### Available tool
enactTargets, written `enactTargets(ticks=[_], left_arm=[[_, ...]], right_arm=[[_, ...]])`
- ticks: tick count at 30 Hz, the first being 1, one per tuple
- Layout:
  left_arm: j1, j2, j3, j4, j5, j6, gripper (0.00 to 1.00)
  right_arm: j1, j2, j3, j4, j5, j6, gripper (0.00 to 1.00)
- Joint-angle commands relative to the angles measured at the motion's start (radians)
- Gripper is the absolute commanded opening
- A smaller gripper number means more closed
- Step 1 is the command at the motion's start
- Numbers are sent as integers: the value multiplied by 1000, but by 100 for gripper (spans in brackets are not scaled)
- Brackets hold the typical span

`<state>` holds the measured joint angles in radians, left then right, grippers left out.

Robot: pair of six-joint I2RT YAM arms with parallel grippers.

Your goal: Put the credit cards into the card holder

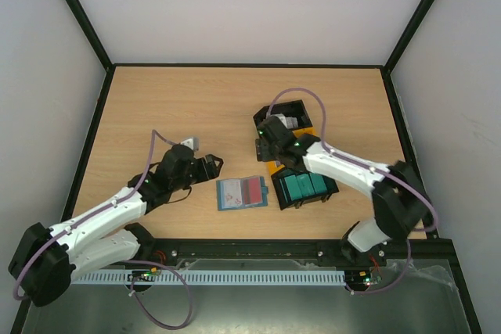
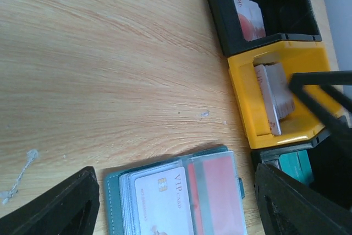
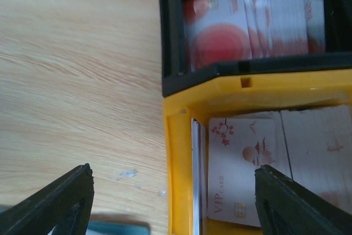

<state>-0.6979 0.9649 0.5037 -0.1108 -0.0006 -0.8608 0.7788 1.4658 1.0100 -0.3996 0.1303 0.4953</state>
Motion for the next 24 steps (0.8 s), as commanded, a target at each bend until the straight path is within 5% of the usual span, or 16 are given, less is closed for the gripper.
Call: enactTargets(ticks=[1, 14, 24], left_arm=[[30, 7, -14, 74, 96, 71, 78], [84, 125, -34, 97, 209, 139, 78], [110, 143, -41, 103, 224, 170, 78]], right_arm=[[-26, 128, 65, -45, 6, 7, 75], [-67, 309, 157, -63, -192, 46, 65], [-67, 357, 177, -132, -117, 80, 64]])
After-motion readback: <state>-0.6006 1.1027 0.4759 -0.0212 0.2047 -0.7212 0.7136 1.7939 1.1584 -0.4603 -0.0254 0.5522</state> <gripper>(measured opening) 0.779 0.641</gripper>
